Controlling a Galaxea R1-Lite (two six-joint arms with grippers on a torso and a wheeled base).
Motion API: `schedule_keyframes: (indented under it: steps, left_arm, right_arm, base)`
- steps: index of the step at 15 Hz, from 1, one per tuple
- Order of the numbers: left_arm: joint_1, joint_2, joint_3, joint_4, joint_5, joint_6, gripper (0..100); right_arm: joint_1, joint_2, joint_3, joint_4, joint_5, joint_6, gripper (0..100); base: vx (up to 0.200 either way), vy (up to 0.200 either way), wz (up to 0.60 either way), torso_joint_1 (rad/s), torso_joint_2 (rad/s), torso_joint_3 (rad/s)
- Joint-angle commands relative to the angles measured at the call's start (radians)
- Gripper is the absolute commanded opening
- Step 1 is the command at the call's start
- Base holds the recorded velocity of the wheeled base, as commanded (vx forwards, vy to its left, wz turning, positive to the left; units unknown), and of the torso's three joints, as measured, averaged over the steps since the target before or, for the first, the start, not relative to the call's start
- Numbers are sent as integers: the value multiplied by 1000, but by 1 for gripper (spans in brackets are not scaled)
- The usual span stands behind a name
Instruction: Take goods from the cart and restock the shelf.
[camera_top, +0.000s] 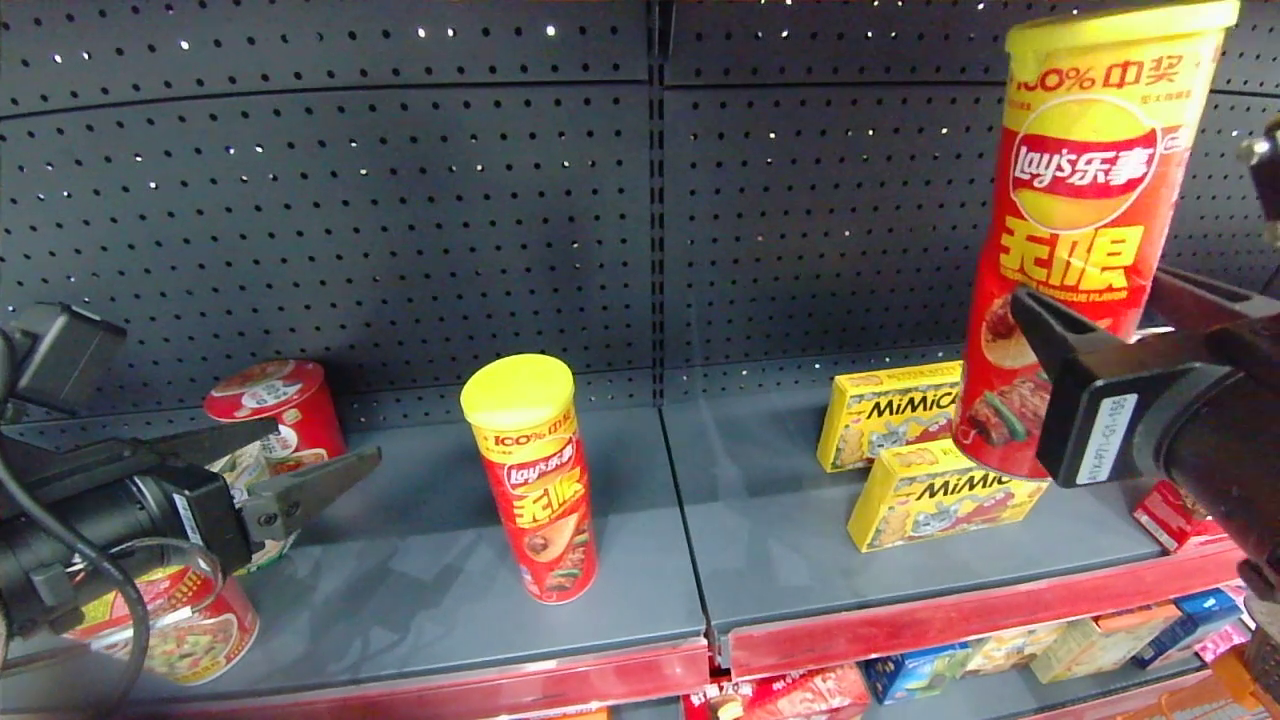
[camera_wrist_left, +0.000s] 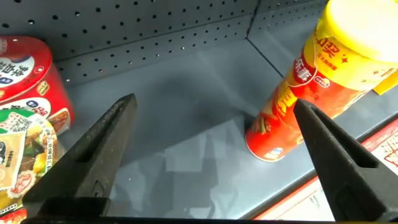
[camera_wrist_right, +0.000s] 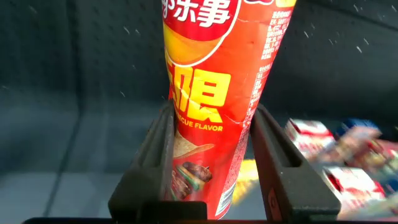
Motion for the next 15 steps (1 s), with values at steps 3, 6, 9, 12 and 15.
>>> schedule_keyframes:
  steps: [3,6,9,12,15]
  left_arm:
    - [17,2,-3,-2,0,-1,100]
    - [20,2,-2,-2,0,-2,100]
    - [35,3,-8,-2,-2,-2,100]
    - [37,3,-16,-1,-2,-2,100]
    - [49,2,-16,-2,0,-2,100]
  right_arm:
    - [-55,133,-194,-5,90,60,0]
    - [-78,153,-227,-5,164,91,0]
    - [-81,164,-249,9,178,123,0]
    - [-91,183,-197,35,316,213,0]
    - [-174,187,-109,38,468,316,0]
  base:
    - [0,0,0,0,0,0]
    - [0,0,0,0,0,0]
    - [0,0,0,0,0,0]
    - [0,0,0,0,0,0]
    - [0,0,0,0,0,0]
